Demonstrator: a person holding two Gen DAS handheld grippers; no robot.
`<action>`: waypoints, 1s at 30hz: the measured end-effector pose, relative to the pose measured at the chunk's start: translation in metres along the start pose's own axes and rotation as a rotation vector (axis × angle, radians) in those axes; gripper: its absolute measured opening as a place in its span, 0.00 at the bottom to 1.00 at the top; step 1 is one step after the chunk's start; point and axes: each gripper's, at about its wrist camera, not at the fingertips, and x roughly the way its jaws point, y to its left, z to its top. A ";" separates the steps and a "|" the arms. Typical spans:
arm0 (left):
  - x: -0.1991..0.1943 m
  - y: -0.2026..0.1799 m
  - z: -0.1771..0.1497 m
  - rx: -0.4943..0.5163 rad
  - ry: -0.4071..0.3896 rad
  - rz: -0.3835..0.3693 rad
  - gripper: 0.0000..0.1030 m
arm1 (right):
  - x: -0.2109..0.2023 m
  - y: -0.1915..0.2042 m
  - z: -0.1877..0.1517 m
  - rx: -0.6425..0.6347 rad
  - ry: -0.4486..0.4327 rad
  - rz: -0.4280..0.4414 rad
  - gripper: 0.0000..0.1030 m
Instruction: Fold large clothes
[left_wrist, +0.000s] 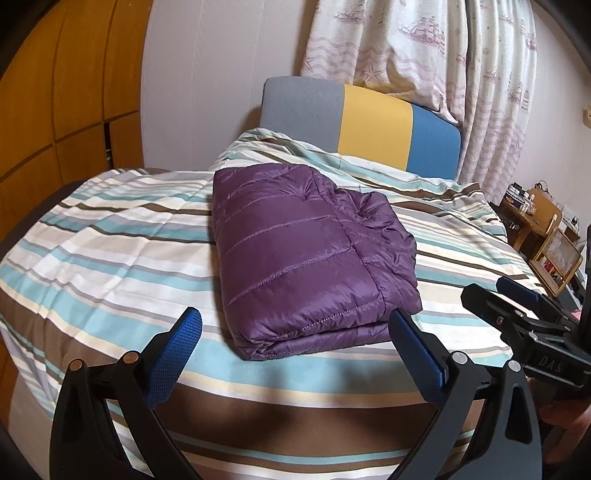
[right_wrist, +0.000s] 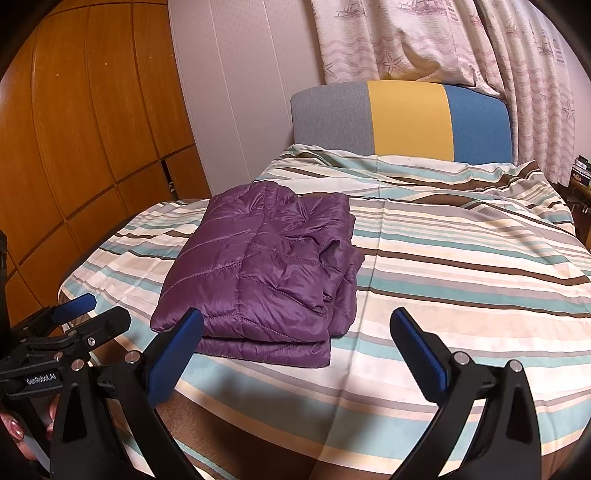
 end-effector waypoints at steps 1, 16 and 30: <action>-0.002 -0.001 -0.001 0.005 -0.014 0.022 0.97 | 0.000 0.000 0.000 0.000 0.001 -0.001 0.98; -0.006 -0.007 -0.002 0.048 -0.047 0.069 0.97 | 0.001 -0.001 -0.002 0.003 0.006 -0.002 0.98; 0.016 -0.001 -0.007 0.015 0.056 0.080 0.97 | 0.008 -0.005 -0.004 0.015 0.022 -0.007 0.98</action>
